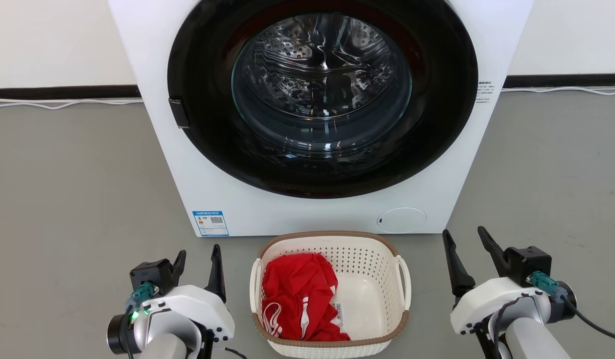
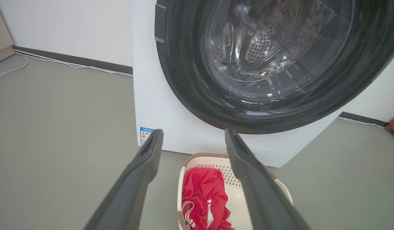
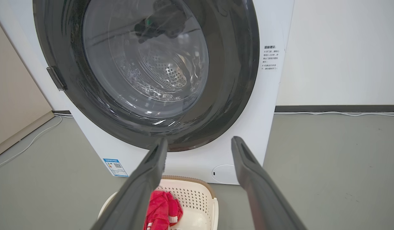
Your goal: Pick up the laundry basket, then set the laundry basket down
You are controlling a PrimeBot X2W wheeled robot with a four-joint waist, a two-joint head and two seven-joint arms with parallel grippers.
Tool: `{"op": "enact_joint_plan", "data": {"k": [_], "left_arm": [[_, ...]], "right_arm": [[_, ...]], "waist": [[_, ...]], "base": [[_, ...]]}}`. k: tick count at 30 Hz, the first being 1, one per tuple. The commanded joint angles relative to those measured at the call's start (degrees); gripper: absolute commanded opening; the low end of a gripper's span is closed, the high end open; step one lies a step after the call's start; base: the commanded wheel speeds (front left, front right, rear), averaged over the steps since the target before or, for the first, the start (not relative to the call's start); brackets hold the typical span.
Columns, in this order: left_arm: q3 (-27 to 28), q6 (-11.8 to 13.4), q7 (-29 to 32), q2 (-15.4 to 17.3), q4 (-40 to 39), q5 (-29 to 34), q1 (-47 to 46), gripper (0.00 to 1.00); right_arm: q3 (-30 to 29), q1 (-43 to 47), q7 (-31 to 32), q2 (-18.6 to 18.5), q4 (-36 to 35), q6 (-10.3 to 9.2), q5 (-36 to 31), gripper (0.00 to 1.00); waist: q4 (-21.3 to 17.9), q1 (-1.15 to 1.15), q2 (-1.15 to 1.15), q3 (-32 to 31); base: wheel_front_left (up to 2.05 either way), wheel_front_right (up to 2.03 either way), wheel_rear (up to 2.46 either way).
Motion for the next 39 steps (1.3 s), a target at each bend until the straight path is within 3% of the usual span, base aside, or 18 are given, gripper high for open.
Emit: {"op": "enact_joint_plan", "data": {"k": [1, 13, 14, 21, 26, 30, 39], "left_arm": [[2.12, -0.28, -0.61, 0.55, -1.59, 0.77, -1.03, 1.0], [4.26, -0.96, -0.61, -0.53, -1.18, 1.7, -0.63, 1.0], [2.62, -0.51, 0.0, -1.14, 0.0, 0.99, 0.11, 0.0], [3.08, -0.66, 0.72, -1.3, 1.94, -0.08, 2.04, 0.0], [3.86, -1.18, 1.59, -1.31, 0.91, -2.73, 2.4, 0.0], [4.39, -1.6, 2.2, -1.32, 0.09, -4.86, 2.71, 0.0], [5.77, -2.64, 3.78, -1.34, -1.91, -10.13, 3.34, 0.0]], "right_arm": [[1.46, -1.06, -0.79, 0.24, -1.03, 0.25, -0.45, 1.0], [1.8, -1.07, -0.79, 0.24, -0.65, 0.25, -0.38, 1.0], [0.26, 0.0, 0.0, 0.0, 0.36, 0.0, -0.08, 0.0], [-0.27, 2.02, 0.69, 0.32, 2.27, -0.02, 1.15, 0.0], [-0.64, 2.35, 1.69, 0.31, 1.26, -0.01, 4.67, 0.0], [-0.67, 2.77, 2.18, 0.31, 0.29, 0.0, 7.5, 0.0], [-0.99, 3.58, 3.6, 0.31, -1.98, 0.02, 14.43, 0.0]], "waist": [[0.06, 0.01, 0.0, -0.05], [0.69, 0.01, 0.0, -0.45], [0.7, 0.01, 0.0, -0.45], [0.74, 0.01, 0.0, -0.44], [0.69, 0.13, 0.0, -0.53], [0.67, 0.01, 0.0, -0.4], [0.62, 0.01, 0.0, -0.27]], "base": [[0.0, 0.0, 0.0], [0.0, 0.0, 0.0], [0.0, 0.0, 0.0], [0.0, 0.0, 0.0], [0.0, 0.0, 0.0], [0.0, 0.0, 0.0], [0.0, 0.0, 0.0]]}}
